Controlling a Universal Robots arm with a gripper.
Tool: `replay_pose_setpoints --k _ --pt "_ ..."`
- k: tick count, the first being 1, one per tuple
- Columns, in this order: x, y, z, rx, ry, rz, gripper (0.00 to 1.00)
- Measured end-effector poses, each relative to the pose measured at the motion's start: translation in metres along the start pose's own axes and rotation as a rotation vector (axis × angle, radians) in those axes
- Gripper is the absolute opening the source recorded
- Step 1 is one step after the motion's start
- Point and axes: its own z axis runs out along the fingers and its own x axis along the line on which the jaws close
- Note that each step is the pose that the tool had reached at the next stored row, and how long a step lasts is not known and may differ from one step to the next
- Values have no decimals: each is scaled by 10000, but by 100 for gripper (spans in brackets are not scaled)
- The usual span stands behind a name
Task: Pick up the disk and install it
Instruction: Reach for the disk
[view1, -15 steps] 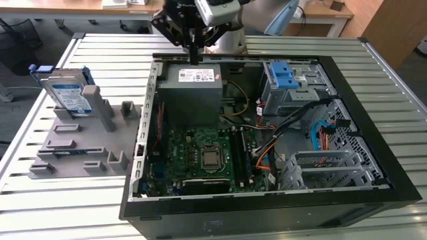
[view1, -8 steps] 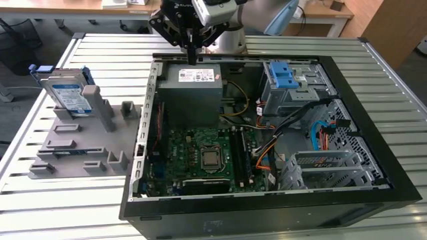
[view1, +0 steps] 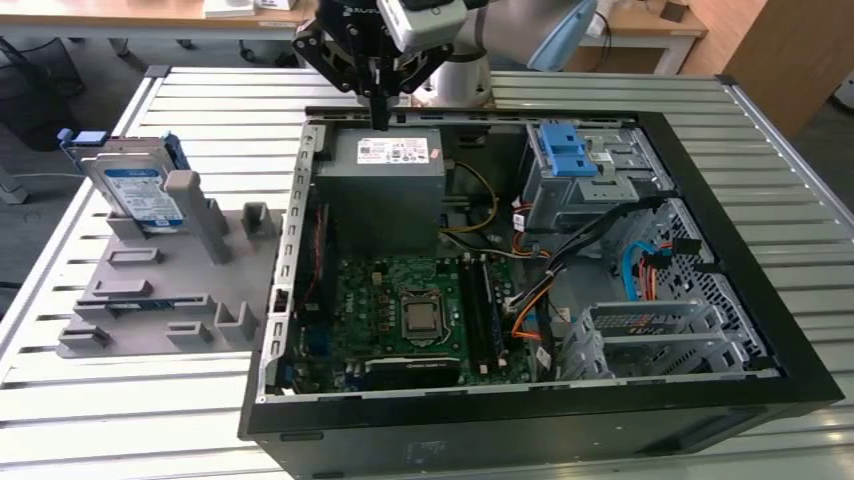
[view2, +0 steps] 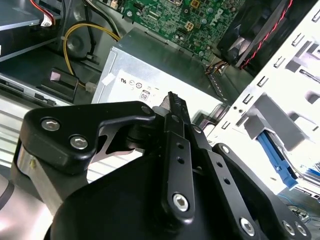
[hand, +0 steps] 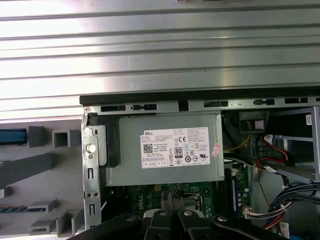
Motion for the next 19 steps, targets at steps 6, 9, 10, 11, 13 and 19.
replay_pose_setpoints --k 6,9,10,11,13,19 --pt "19 -2 0 -1 0 0 11" --pt "37 -3 -1 0 0 0 11" --pt "45 -4 -1 0 0 0 11" --pt "53 -4 -1 0 0 0 11" --pt "70 -5 -1 0 0 0 11" --pt "132 -8 -3 0 0 -1 11"
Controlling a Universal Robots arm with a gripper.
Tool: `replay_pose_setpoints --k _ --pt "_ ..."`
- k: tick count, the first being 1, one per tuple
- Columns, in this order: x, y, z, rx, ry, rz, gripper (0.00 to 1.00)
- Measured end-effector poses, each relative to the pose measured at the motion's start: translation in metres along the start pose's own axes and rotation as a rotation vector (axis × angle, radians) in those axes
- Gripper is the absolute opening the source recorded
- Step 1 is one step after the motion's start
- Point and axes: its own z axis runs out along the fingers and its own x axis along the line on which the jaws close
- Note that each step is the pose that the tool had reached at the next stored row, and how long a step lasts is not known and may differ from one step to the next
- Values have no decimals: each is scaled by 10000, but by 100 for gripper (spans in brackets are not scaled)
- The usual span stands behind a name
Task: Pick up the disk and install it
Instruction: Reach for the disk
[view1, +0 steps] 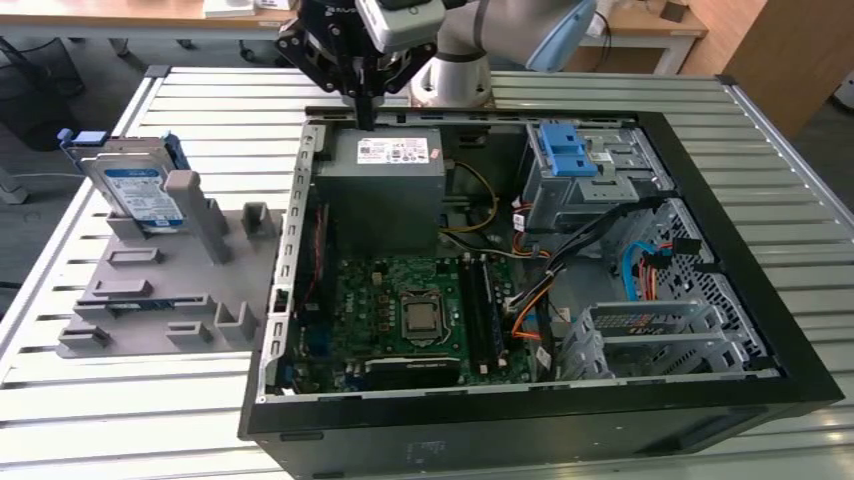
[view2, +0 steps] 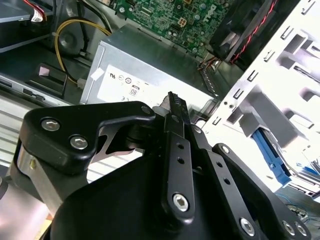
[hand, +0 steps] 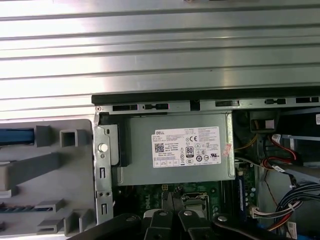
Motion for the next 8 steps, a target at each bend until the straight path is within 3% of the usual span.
replay_pose_setpoints --k 8 --pt "61 2 -1 53 -4 -1 11"
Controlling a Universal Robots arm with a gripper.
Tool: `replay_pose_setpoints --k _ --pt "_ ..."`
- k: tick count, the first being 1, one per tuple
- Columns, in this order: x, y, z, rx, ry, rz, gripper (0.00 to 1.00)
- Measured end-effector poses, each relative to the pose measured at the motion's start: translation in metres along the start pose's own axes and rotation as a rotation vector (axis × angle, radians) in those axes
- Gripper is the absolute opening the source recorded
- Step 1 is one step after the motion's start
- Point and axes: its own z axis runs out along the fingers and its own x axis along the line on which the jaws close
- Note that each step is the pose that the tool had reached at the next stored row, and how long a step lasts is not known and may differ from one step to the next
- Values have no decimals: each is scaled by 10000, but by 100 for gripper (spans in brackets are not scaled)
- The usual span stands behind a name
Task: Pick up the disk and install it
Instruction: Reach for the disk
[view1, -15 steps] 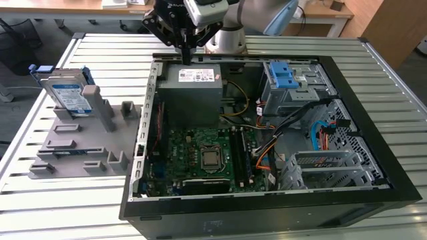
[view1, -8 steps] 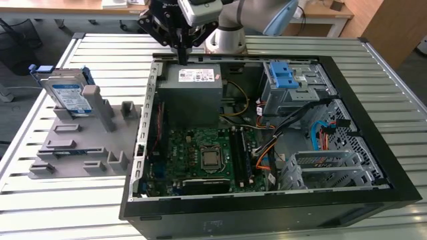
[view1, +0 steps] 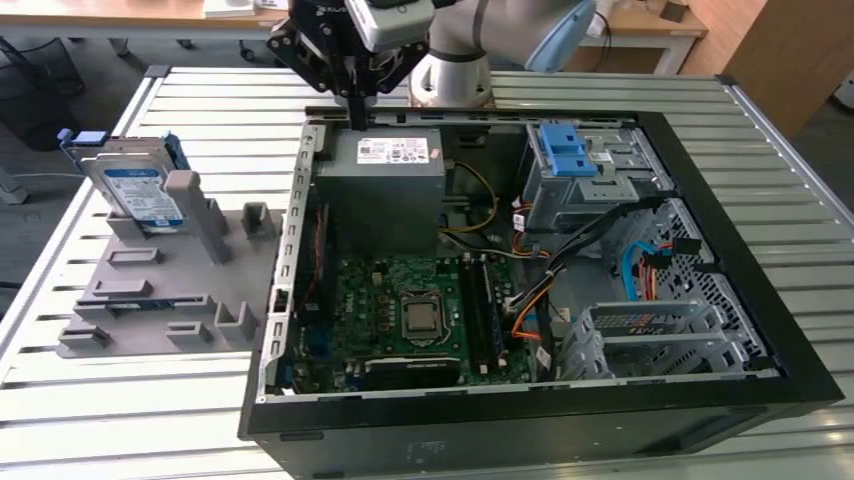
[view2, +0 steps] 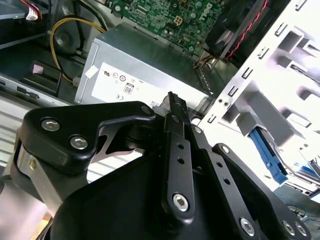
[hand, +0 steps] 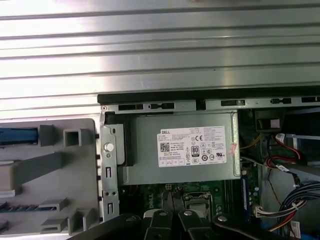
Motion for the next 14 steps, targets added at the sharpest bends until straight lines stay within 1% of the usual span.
replay_pose_setpoints --k 5,7,11,14 --pt "20 4 0 97 -7 -3 11" --pt "28 5 -1 120 -8 -4 11" --pt "47 6 -1 124 -4 -4 11" --pt "71 8 -1 125 14 -3 11"
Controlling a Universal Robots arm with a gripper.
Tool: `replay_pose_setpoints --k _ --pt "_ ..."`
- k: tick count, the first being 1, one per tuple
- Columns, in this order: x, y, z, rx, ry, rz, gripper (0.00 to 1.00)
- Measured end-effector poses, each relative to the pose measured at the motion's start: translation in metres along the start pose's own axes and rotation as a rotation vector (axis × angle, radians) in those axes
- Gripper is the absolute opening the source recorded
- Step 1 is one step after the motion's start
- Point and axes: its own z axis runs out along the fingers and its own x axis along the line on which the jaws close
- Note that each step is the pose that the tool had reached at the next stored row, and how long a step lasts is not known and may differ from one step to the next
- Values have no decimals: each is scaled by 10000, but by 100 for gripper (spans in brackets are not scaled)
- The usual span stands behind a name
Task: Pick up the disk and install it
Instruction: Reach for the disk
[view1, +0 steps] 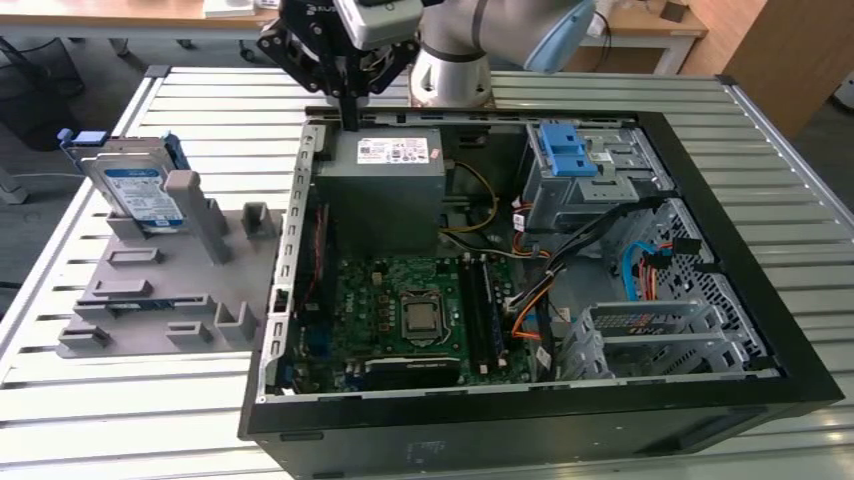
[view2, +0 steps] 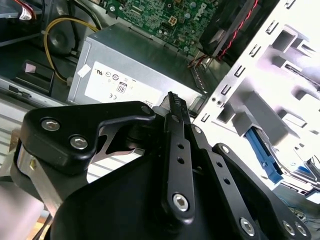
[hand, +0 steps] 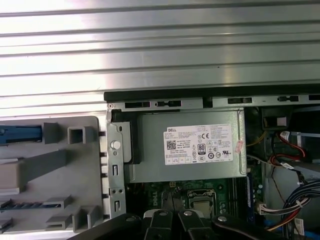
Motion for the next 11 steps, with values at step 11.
replay_pose_setpoints --k 11 --pt "89 3 1 5 78 3 11"
